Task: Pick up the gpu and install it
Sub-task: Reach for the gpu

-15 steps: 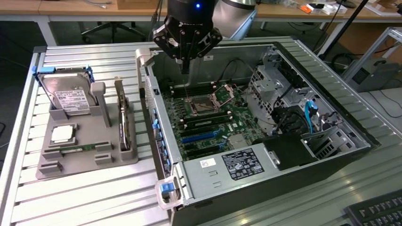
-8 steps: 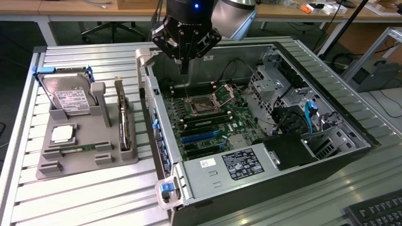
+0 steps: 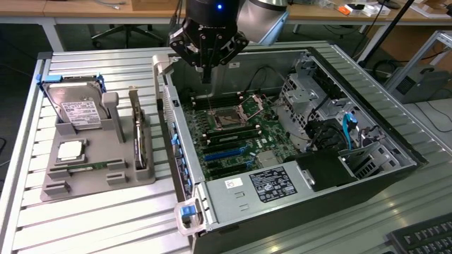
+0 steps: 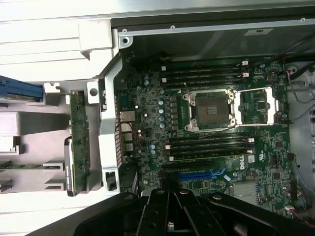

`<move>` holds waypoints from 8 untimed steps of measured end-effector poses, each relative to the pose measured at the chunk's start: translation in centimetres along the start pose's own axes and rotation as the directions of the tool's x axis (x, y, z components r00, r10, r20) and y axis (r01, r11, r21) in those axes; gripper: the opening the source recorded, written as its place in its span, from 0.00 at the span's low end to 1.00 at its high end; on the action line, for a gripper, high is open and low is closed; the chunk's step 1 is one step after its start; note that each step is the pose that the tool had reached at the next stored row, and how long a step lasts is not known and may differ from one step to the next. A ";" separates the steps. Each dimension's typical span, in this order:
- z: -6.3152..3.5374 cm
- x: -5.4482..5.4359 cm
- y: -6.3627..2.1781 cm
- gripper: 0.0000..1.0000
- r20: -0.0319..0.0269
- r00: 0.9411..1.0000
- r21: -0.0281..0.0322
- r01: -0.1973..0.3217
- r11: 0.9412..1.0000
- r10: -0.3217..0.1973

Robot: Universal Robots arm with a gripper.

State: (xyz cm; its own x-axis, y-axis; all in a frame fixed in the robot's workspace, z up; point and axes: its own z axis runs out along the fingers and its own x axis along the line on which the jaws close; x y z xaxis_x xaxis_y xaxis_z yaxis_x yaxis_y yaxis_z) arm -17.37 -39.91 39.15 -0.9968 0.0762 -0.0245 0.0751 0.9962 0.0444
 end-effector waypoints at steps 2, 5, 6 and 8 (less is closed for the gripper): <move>0.01 0.1 -0.01 0.11 0.000 1.000 0.000 0.000 1.000 0.000; 0.00 0.2 -0.01 0.11 0.000 1.000 0.000 0.000 1.000 0.000; 0.01 0.2 -0.02 0.11 0.000 1.000 0.000 0.000 1.000 0.000; 0.01 0.2 -0.02 0.11 0.000 1.000 0.000 0.000 1.000 0.000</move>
State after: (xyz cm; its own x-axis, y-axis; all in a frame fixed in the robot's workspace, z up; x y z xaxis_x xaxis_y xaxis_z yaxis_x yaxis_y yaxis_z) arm -17.60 -39.91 39.13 -0.9968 0.0762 -0.0245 0.0751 0.9962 0.0443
